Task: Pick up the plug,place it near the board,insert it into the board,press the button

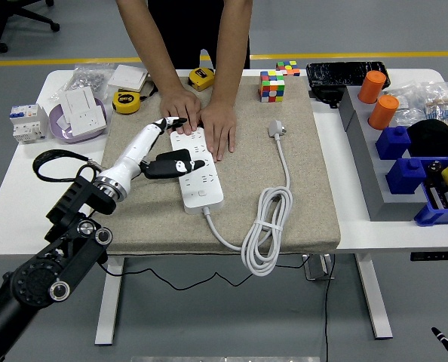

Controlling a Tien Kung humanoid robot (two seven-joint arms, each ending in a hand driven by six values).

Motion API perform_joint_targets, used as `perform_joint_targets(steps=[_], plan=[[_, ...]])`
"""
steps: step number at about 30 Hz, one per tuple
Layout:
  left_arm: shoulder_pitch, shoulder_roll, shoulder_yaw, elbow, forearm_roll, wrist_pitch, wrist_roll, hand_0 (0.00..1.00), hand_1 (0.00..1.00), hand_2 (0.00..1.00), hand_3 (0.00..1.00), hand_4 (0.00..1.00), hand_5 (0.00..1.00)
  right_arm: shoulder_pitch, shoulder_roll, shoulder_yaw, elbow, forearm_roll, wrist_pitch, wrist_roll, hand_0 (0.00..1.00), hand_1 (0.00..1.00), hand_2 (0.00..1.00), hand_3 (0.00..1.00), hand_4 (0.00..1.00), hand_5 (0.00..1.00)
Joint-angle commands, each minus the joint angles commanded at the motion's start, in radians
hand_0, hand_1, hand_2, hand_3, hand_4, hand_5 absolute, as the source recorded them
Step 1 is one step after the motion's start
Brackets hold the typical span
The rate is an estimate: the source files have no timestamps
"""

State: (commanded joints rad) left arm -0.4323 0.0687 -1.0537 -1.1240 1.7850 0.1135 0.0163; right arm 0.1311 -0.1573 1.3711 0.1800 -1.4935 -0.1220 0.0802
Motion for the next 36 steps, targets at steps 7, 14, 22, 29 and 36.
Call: perform_joint_targets(steps=[7, 14, 22, 29, 36], plan=[[-0.1, -0.069, 0.05, 0.178, 0.079, 0.018, -0.01, 0.888, 0.92, 0.858, 0.826, 0.998, 0.169, -0.001, 0.0, 0.002, 0.0, -0.001, 0.0, -0.001, 0.947, 0.901, 0.851, 0.867, 0.998, 0.998], [-0.145, -0.069, 0.01, 0.291, 0.188, 0.04, -0.012, 0.879, 0.909, 0.842, 0.816, 0.998, 0.157, -0.001, 0.003, 0.003, 0.0, 0.0, 0.001, -0.001, 0.946, 0.901, 0.849, 0.867, 0.998, 0.998], [-0.154, -0.069, -0.003, 0.322, 0.24, 0.038, 0.01, 0.808, 0.831, 0.763, 0.776, 0.998, 0.173, 0.0, 0.002, 0.015, 0.0, -0.006, -0.001, -0.001, 0.946, 0.901, 0.851, 0.868, 0.998, 0.998], [-0.155, -0.069, -0.001, 0.344, 0.284, 0.037, 0.021, 0.799, 0.816, 0.746, 0.766, 0.998, 0.18, 0.004, 0.003, 0.016, 0.0, -0.001, -0.002, 0.001, 0.945, 0.901, 0.851, 0.87, 0.998, 0.998], [-0.154, -0.069, 0.013, 0.358, 0.312, 0.043, 0.029, 0.777, 0.791, 0.726, 0.717, 0.988, 0.182, 0.005, 0.003, 0.023, 0.0, -0.005, -0.003, 0.001, 0.945, 0.901, 0.85, 0.868, 0.998, 0.998]])
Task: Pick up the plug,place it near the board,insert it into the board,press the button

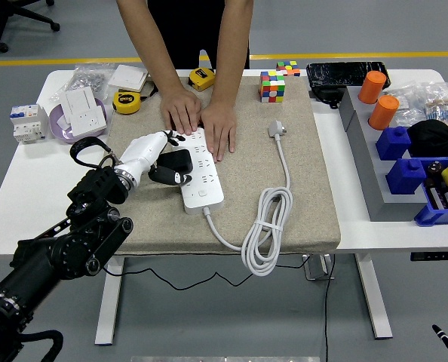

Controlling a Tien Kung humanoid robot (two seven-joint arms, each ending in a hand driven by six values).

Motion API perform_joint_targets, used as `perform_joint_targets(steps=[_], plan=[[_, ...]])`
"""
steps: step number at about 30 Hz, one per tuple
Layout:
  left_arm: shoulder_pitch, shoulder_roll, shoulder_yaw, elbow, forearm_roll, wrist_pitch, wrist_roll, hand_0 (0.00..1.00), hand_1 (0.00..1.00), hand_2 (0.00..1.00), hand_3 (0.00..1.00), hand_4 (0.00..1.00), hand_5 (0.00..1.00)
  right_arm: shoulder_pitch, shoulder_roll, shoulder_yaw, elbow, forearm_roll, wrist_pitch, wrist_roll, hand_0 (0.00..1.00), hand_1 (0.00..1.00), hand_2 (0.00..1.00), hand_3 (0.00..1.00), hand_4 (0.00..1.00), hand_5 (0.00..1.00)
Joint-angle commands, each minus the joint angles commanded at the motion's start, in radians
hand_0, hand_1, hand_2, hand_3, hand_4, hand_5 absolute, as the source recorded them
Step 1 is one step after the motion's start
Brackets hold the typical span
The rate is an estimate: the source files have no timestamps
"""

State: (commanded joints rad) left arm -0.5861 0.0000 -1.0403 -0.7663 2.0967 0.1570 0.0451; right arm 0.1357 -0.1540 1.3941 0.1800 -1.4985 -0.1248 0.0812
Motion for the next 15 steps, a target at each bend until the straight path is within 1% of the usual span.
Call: perform_joint_targets(steps=[2, 3, 8, 9, 14, 15], plan=[[-0.001, 0.0, 0.004, 0.002, 0.007, 0.003, 0.003, 0.777, 0.791, 0.726, 0.717, 0.988, 0.182, 0.0, 0.0, 0.003, 0.0, -0.002, 0.0, 0.0, 0.945, 0.901, 0.85, 0.868, 0.998, 0.998], [-0.002, 0.0, 0.006, 0.004, 0.014, 0.004, 0.005, 0.76, 0.761, 0.669, 0.667, 0.966, 0.189, 0.0, -0.001, 0.003, 0.0, -0.002, 0.0, 0.0, 0.946, 0.901, 0.85, 0.869, 0.998, 0.998], [-0.005, 0.0, 0.011, 0.009, 0.034, 0.006, 0.012, 0.76, 0.761, 0.669, 0.667, 0.966, 0.189, 0.0, -0.001, 0.005, 0.0, -0.002, -0.001, 0.001, 0.946, 0.901, 0.85, 0.869, 0.998, 0.998], [-0.005, 0.0, 0.01, 0.009, 0.038, 0.008, 0.013, 0.739, 0.74, 0.645, 0.63, 0.933, 0.225, 0.0, -0.001, 0.005, 0.0, -0.003, -0.001, 0.0, 0.946, 0.901, 0.85, 0.87, 0.998, 0.998], [-0.009, 0.0, 0.007, 0.011, 0.057, 0.011, 0.017, 0.739, 0.74, 0.645, 0.63, 0.933, 0.225, 0.0, -0.002, 0.005, 0.0, -0.003, -0.002, 0.001, 0.946, 0.901, 0.85, 0.87, 0.998, 0.998], [-0.009, 0.0, 0.008, 0.012, 0.059, 0.01, 0.019, 0.703, 0.707, 0.602, 0.587, 0.847, 0.259, 0.001, -0.002, 0.003, 0.0, -0.001, -0.002, 0.002, 0.945, 0.901, 0.85, 0.872, 0.998, 0.998]])
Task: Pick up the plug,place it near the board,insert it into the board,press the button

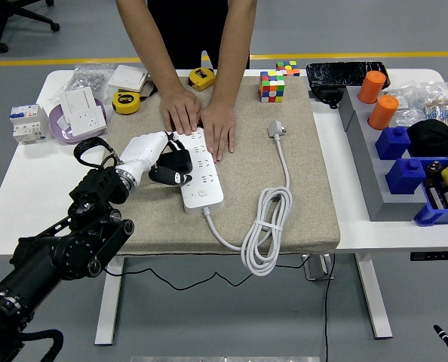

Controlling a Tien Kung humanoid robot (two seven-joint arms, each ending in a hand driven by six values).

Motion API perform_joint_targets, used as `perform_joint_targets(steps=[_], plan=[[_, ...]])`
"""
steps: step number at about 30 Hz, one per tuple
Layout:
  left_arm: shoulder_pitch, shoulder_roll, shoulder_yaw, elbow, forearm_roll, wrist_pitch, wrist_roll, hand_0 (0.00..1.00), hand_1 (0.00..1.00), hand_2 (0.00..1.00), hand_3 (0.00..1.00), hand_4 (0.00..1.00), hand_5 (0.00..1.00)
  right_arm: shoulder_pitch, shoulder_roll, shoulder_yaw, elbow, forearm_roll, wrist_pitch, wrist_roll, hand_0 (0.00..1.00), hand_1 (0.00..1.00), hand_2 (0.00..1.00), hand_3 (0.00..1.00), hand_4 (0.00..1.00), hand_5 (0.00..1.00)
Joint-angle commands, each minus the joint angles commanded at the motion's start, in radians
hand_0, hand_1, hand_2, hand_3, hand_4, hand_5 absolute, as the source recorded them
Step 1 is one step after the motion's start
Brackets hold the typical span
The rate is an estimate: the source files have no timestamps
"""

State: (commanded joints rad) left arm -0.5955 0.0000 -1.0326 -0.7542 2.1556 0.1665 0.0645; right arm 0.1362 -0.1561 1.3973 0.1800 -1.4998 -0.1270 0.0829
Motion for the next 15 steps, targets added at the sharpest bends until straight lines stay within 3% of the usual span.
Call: perform_joint_targets(steps=[5, 6, 11, 12, 15], plan=[[0.0, 0.0, 0.002, 0.006, 0.01, -0.016, 0.016, 0.703, 0.707, 0.602, 0.587, 0.847, 0.259, 0.0, -0.002, 0.0, 0.0, 0.0, -0.001, 0.0, 0.945, 0.901, 0.85, 0.872, 0.998, 0.998], [0.0, 0.0, 0.002, 0.007, 0.014, -0.018, 0.019, 0.685, 0.69, 0.59, 0.574, 0.771, 0.288, 0.0, -0.002, 0.001, 0.0, -0.001, -0.001, 0.0, 0.946, 0.901, 0.85, 0.871, 0.998, 0.998], [0.001, 0.0, -0.001, 0.012, 0.029, -0.011, 0.02, 0.685, 0.69, 0.59, 0.574, 0.771, 0.288, -0.001, -0.003, -0.001, 0.0, 0.0, -0.001, 0.001, 0.946, 0.901, 0.85, 0.871, 0.998, 0.998], [0.001, 0.0, -0.002, 0.013, 0.032, -0.009, 0.02, 0.625, 0.653, 0.57, 0.556, 0.662, 0.292, -0.001, -0.003, -0.001, 0.0, 0.0, -0.001, 0.001, 0.945, 0.901, 0.85, 0.873, 0.998, 0.998], [-0.001, 0.0, -0.004, 0.017, 0.041, -0.001, 0.02, 0.625, 0.653, 0.57, 0.556, 0.662, 0.292, -0.002, -0.003, 0.0, 0.0, -0.001, -0.001, 0.001, 0.945, 0.901, 0.85, 0.873, 0.998, 0.998]])
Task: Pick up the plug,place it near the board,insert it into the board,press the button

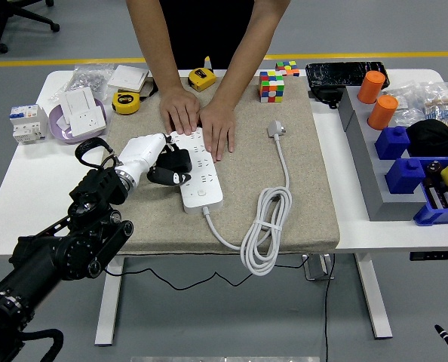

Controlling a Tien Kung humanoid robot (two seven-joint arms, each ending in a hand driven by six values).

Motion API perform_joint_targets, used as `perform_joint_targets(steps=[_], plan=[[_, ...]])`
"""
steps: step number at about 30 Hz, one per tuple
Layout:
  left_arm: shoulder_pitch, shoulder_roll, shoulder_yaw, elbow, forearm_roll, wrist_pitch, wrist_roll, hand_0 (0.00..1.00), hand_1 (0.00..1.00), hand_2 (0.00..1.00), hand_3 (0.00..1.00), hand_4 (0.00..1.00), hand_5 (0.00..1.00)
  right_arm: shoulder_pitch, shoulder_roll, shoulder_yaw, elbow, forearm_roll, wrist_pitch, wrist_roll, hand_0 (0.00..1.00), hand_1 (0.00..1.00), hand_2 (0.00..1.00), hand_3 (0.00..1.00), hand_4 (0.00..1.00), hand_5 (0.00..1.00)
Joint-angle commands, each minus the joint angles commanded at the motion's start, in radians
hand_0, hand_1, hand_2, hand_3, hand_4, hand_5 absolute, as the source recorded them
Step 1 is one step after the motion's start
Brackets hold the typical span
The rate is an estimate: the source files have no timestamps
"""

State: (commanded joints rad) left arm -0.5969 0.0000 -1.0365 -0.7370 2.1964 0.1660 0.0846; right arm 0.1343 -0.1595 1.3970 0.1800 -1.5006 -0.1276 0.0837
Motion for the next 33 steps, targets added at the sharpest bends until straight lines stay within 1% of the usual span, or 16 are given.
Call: perform_joint_targets(steps=[2, 3, 8, 9, 14, 15, 20, 21, 26, 27, 28, 32, 33], plan=[[-0.002, 0.0, -0.001, 0.004, 0.006, 0.005, -0.001, 0.625, 0.653, 0.57, 0.556, 0.662, 0.292, 0.0, 0.0, 0.001, 0.0, -0.001, 0.0, 0.0, 0.945, 0.901, 0.85, 0.873, 0.998, 0.998], [-0.003, 0.0, -0.002, 0.006, 0.007, 0.006, -0.001, 0.573, 0.609, 0.551, 0.537, 0.635, 0.301, 0.0, 0.0, 0.001, 0.0, -0.001, 0.0, 0.0, 0.945, 0.901, 0.85, 0.873, 0.998, 0.998], [-0.011, 0.0, -0.004, 0.018, 0.025, 0.018, -0.002, 0.573, 0.609, 0.551, 0.537, 0.635, 0.301, 0.002, -0.002, 0.001, 0.0, 0.0, 0.0, 0.0, 0.945, 0.901, 0.85, 0.873, 0.998, 0.998], [-0.013, 0.0, -0.005, 0.021, 0.029, 0.02, -0.002, 0.519, 0.578, 0.526, 0.514, 0.588, 0.27, 0.002, -0.002, 0.0, 0.0, 0.001, 0.0, 0.001, 0.943, 0.901, 0.85, 0.873, 0.998, 0.998], [-0.02, 0.0, -0.004, 0.03, 0.043, 0.024, -0.003, 0.519, 0.578, 0.526, 0.514, 0.588, 0.27, 0.006, -0.003, 0.001, 0.0, 0.003, -0.001, 0.001, 0.943, 0.901, 0.85, 0.873, 0.998, 0.998], [-0.021, 0.0, -0.004, 0.03, 0.045, 0.025, -0.003, 0.467, 0.535, 0.465, 0.441, 0.584, 0.251, 0.007, -0.003, 0.001, 0.0, 0.004, -0.001, 0.001, 0.943, 0.901, 0.85, 0.874, 0.998, 0.998], [-0.022, 0.0, -0.003, 0.03, 0.056, 0.027, -0.005, 0.467, 0.535, 0.465, 0.441, 0.584, 0.251, 0.009, -0.004, 0.001, 0.0, 0.006, -0.002, 0.001, 0.943, 0.901, 0.85, 0.874, 0.998, 0.998], [-0.022, 0.0, -0.002, 0.029, 0.057, 0.026, -0.006, 0.452, 0.513, 0.41, 0.317, 0.586, 0.262, 0.009, -0.003, 0.002, 0.0, 0.006, -0.002, 0.001, 0.942, 0.901, 0.85, 0.874, 0.998, 0.998], [-0.021, 0.0, 0.0, 0.03, 0.058, 0.029, -0.012, 0.452, 0.513, 0.41, 0.317, 0.586, 0.262, 0.008, -0.002, 0.002, 0.0, 0.007, -0.002, 0.0, 0.942, 0.901, 0.85, 0.874, 0.998, 0.998], [-0.021, 0.0, 0.001, 0.031, 0.056, 0.031, -0.014, 0.444, 0.51, 0.39, 0.252, 0.585, 0.284, 0.008, -0.002, 0.003, 0.0, 0.007, -0.002, 0.0, 0.941, 0.901, 0.85, 0.874, 0.998, 0.998], [-0.02, 0.0, 0.001, 0.032, 0.052, 0.032, -0.015, 0.444, 0.51, 0.39, 0.252, 0.585, 0.284, 0.007, -0.001, 0.004, 0.0, 0.008, -0.003, 0.0, 0.941, 0.901, 0.85, 0.874, 0.998, 0.998], [-0.022, 0.0, 0.006, 0.027, 0.002, 0.042, -0.034, 0.444, 0.51, 0.39, 0.252, 0.585, 0.284, 0.007, -0.006, 0.007, 0.0, 0.004, -0.004, -0.001, 0.941, 0.901, 0.85, 0.874, 0.998, 0.998], [-0.021, 0.0, 0.006, 0.025, -0.019, 0.049, -0.043, 0.446, 0.513, 0.379, 0.231, 0.589, 0.286, 0.009, -0.009, 0.009, 0.0, 0.004, -0.004, -0.002, 0.941, 0.901, 0.85, 0.874, 0.998, 0.998]])
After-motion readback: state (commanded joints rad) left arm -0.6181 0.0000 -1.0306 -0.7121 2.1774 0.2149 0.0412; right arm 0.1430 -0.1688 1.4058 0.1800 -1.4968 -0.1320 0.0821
